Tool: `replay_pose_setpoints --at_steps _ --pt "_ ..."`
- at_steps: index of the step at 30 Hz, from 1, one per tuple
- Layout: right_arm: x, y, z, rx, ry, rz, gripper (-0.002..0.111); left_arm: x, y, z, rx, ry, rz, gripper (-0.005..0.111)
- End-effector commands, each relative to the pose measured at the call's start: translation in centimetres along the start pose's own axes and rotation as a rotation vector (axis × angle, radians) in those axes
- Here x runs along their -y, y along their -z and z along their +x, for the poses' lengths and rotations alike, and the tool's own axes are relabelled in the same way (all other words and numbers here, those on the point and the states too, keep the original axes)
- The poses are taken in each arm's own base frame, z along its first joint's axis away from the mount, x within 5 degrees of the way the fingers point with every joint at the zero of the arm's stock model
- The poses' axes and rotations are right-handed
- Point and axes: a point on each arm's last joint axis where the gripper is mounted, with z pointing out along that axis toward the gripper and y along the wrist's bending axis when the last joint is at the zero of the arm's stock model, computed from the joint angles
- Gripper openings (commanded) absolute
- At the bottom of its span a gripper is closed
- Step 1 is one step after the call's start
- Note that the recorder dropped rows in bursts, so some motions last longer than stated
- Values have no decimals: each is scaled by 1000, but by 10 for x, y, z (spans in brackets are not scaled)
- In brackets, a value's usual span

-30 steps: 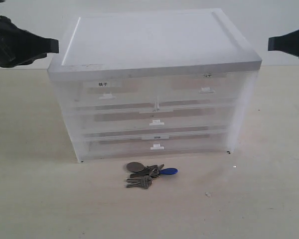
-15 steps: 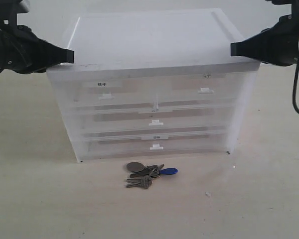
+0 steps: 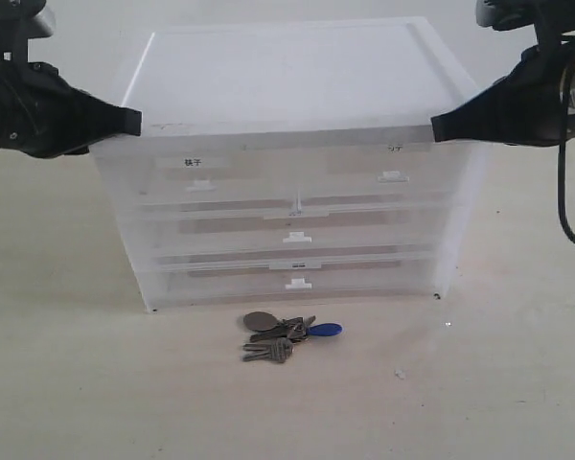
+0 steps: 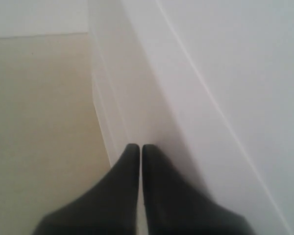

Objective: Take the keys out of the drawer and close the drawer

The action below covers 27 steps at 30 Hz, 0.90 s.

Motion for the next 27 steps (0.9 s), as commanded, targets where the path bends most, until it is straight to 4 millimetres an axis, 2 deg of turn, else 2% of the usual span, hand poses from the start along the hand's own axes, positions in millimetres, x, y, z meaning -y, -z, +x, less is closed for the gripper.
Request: replay_pose_setpoints --at_steps 1,5,9,15,20,27 --pt "-31 9 -5 60 51 -123 0 22 16 16 -52 -11 131 5" --pt "-57 18 -2 49 131 -181 0 24 38 19 -19 -13 140 5" --pt "-62 26 -1 43 153 -183 0 30 47 33 -49 6 190 5" --pt "-55 37 4 28 148 -158 0 36 53 55 -33 -17 159 5" --pt "-48 47 6 25 153 -129 0 33 62 48 36 -13 122 5" --pt "-29 74 -2 92 180 -34 0 30 87 33 178 -19 77 5"
